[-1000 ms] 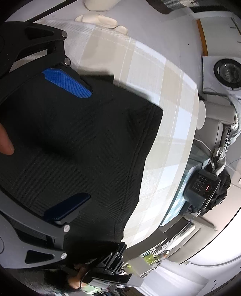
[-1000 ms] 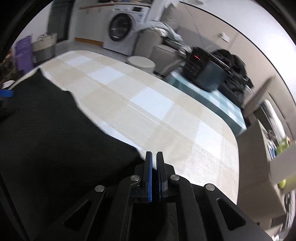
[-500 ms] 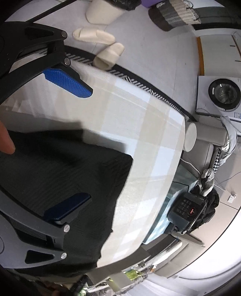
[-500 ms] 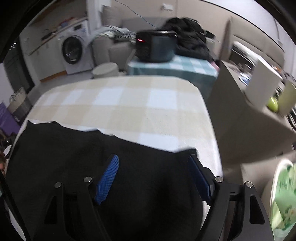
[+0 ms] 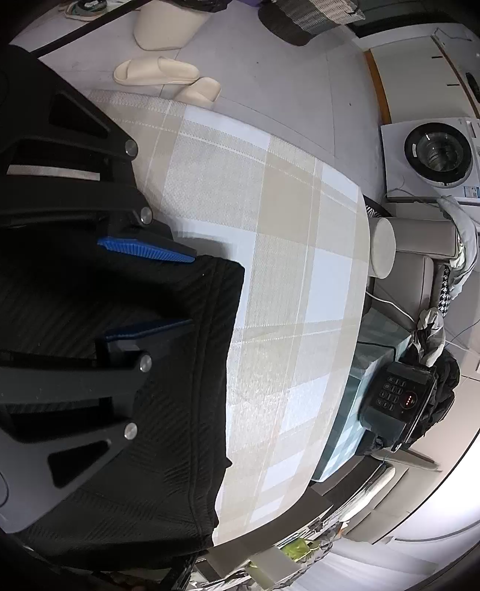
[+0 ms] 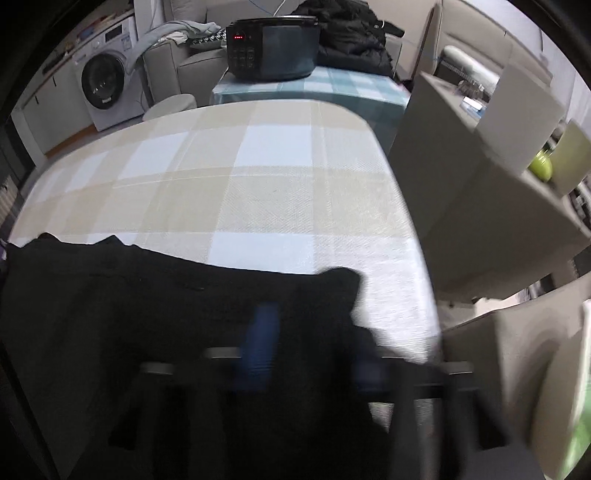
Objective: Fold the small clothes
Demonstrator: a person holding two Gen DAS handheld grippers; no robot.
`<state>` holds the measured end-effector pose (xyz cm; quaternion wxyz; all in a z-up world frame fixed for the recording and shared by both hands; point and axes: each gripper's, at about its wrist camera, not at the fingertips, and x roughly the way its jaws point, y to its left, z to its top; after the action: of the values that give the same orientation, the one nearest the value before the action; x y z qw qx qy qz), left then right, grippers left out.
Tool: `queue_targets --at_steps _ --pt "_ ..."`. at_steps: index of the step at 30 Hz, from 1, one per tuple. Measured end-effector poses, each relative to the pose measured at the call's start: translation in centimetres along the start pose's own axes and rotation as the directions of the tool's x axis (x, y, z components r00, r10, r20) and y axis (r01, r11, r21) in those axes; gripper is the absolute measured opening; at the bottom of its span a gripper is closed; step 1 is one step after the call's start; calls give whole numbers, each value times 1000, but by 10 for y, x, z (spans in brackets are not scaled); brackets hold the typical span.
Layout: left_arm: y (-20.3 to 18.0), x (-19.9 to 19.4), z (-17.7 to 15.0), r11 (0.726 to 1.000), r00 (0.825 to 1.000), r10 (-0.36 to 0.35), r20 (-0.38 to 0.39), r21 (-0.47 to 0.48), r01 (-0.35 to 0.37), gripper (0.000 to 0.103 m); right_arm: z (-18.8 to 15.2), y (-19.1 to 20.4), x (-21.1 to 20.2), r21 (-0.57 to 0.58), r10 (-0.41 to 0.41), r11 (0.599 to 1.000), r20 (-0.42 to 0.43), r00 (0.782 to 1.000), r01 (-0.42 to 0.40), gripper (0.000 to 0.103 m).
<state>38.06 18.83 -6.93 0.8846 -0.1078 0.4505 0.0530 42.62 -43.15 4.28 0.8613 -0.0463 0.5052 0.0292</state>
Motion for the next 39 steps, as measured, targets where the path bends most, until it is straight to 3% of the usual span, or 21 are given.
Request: queue_targets --at_steps 5,9,17,18,21,27,31,35,36,38,39 --pt "14 3 -1 999 1000 0 -13 -43 -1 28 -5 -22 -33 65 -48 997 145 988 39 7" --pt "21 4 -1 996 999 -30 -13 -88 29 28 -5 -28 -31 82 -40 996 135 990 29 7" --pt "14 15 9 993 997 -73 -31 -92 70 28 -1 -20 -28 60 -3 998 155 988 -7 7" --pt "13 18 10 995 997 -63 -40 -85 59 26 -2 -18 -28 54 -9 999 158 987 0 7" --pt "13 18 10 995 998 -59 -13 -77 58 4 -2 -17 -29 42 -10 999 176 984 3 7" --pt "35 7 13 985 997 -52 55 -160 60 3 2 -22 -35 68 -28 998 244 969 11 7" --pt "40 12 16 984 997 50 50 -175 -41 1 8 -18 -22 71 -36 997 220 975 21 7" --pt "46 10 14 978 1000 30 8 -207 -28 2 11 -11 5 66 -64 996 118 991 57 10" --pt "45 7 12 980 999 33 9 -197 -31 4 9 -11 6 67 -67 996 107 992 60 10" --pt "42 -4 8 985 999 48 17 -169 -45 19 5 -10 -4 65 -42 997 114 993 34 21" --pt "40 -13 5 987 998 56 22 -154 -52 41 1 -8 -13 56 -24 998 125 992 17 25"
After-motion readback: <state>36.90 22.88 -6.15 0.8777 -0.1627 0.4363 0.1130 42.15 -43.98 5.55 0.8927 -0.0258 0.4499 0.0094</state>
